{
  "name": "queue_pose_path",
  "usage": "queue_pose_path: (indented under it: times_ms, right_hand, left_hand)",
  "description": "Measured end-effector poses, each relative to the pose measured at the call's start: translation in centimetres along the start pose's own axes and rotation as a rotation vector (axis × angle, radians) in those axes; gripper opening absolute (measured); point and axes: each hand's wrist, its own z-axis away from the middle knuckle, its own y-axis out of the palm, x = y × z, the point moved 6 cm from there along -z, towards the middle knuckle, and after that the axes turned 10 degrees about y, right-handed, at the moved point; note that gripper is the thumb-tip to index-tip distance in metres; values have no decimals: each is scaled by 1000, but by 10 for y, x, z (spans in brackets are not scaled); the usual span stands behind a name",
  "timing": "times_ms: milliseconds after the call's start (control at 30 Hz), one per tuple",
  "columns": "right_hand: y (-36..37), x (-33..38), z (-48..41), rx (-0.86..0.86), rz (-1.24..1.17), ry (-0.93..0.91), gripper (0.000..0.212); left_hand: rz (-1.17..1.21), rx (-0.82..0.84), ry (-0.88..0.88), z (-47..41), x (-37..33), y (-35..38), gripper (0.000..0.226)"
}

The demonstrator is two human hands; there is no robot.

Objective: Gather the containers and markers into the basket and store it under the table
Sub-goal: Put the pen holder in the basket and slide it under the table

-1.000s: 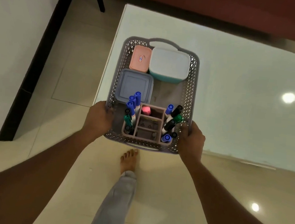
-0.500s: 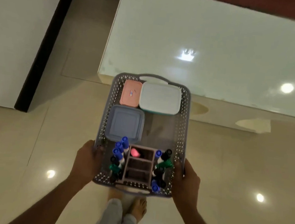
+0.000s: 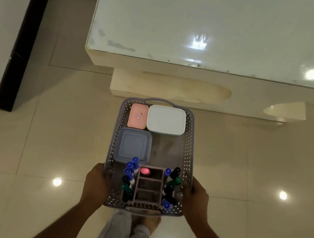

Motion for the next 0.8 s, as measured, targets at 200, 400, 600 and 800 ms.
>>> queue_pose_path:
  times_ms: [200,400,600,800]
  right_hand:
    - [18,5,-67,20,-27,-19,21]
    - [48,43,-170,35,-31,-98,20]
    - [87,62,-267,24,-78,-124,21]
    - [99,73,-312,60,-181,-135,22]
  left_hand:
    - [-10,1,33,-61,-3,31,14]
    - [-51,-27,134,-171,-15,70,18]
    - [14,-41,182,-265,-18,110,17]
    - [159,-54,144,-313,-28,137,18]
